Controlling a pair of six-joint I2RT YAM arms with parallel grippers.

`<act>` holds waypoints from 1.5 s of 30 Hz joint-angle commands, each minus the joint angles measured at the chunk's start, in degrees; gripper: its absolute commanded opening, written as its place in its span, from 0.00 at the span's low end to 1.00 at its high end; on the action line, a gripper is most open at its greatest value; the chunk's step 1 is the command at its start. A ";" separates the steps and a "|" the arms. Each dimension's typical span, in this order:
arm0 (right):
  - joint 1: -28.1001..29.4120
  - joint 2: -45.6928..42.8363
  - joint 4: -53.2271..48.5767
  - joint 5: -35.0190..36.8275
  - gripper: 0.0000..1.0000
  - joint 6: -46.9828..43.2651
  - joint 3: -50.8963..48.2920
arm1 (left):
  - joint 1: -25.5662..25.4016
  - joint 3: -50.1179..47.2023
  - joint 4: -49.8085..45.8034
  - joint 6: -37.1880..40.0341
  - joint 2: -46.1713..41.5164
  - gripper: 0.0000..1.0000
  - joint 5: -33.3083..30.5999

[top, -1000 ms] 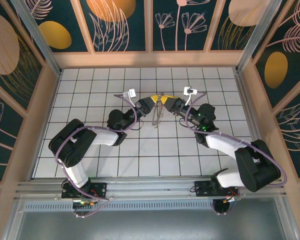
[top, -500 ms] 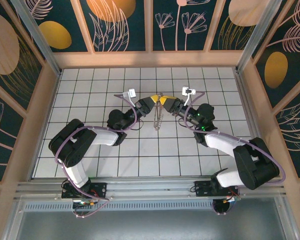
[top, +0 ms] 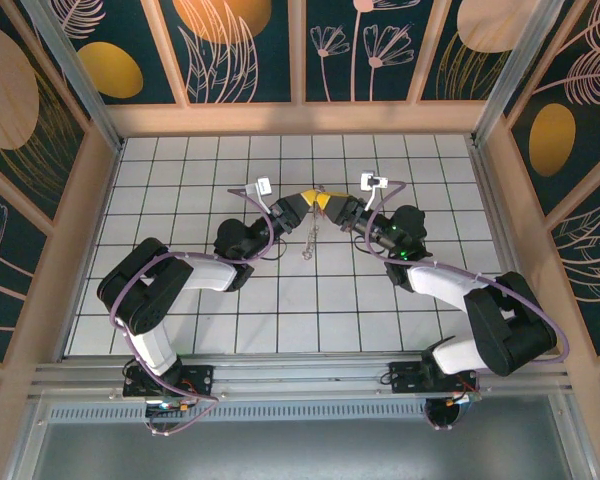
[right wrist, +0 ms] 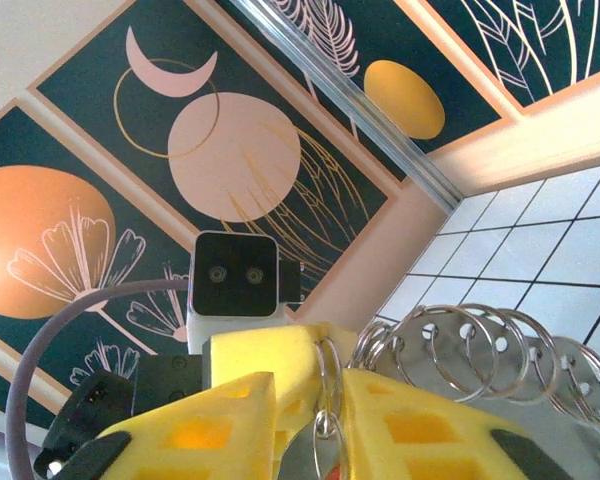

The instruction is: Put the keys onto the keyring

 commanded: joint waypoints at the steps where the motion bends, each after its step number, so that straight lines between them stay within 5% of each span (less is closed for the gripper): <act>1: 0.38 1.01 2.52 -0.51 0.16 -0.03 2.17 | 0.09 -0.12 5.35 0.68 0.01 0.00 0.28; 6: 0.34 1.48 2.71 -0.70 0.00 -0.02 2.21 | 0.09 -0.23 5.54 0.64 0.05 0.00 0.17; 15: -0.94 0.43 1.47 -0.38 0.00 -0.38 1.29 | 0.09 -0.10 2.80 2.86 -1.32 0.00 -0.34; 21: -3.03 -0.01 -0.84 -2.52 0.00 -0.63 2.00 | 0.52 -0.06 -9.10 10.68 -7.04 0.25 -2.26; 25: -4.36 -0.17 -3.35 -4.36 0.00 -1.32 3.70 | 1.44 0.91 -17.11 15.49 -10.09 0.33 -2.66; 33: -8.46 0.69 -9.19 -10.22 0.00 -2.56 7.75 | 6.21 6.70 -32.04 20.77 -12.12 0.40 4.46; 45: -12.80 8.85 -14.79 -22.55 0.00 -4.77 18.41 | 10.80 18.36 -41.34 22.11 -4.95 0.46 17.51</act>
